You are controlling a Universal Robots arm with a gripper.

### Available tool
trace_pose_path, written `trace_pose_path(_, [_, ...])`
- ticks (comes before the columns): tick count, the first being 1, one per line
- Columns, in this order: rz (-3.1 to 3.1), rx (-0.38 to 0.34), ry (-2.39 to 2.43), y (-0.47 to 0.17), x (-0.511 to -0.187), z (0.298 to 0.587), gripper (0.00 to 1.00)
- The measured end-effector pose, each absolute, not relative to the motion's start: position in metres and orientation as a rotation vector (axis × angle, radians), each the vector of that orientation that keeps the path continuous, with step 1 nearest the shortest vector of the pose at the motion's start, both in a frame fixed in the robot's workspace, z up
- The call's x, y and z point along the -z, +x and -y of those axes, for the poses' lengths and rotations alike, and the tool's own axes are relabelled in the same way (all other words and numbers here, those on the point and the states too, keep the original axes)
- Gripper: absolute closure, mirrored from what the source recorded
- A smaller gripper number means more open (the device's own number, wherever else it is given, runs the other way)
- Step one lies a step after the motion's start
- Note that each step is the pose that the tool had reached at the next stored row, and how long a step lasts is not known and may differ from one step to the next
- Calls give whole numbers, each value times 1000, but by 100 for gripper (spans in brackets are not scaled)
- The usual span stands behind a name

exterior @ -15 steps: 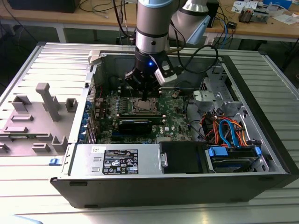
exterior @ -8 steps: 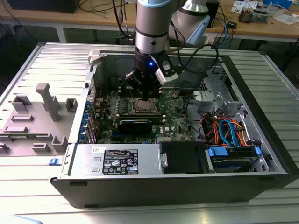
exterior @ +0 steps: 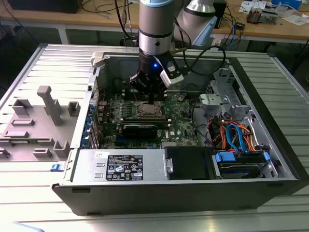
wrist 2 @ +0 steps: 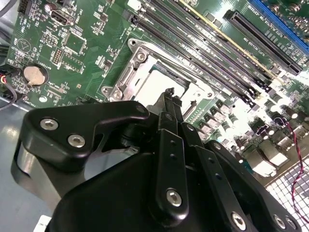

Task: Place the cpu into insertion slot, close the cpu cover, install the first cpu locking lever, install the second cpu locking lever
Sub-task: 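Install the first cpu locking lever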

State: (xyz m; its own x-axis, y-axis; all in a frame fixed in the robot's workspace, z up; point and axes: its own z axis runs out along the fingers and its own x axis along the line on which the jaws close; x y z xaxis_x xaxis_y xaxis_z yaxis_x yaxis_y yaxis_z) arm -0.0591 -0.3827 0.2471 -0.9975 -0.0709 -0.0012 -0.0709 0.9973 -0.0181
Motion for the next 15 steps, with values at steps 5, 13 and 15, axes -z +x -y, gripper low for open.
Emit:
trace_pose_path(5, [-3135, 28, -111, -66, -248, 383, 89])
trace_pose_path(13, [-3125, 29, -111, -86, -250, 382, 89])
trace_pose_path(15, [-3124, 29, -110, -88, -254, 382, 89])
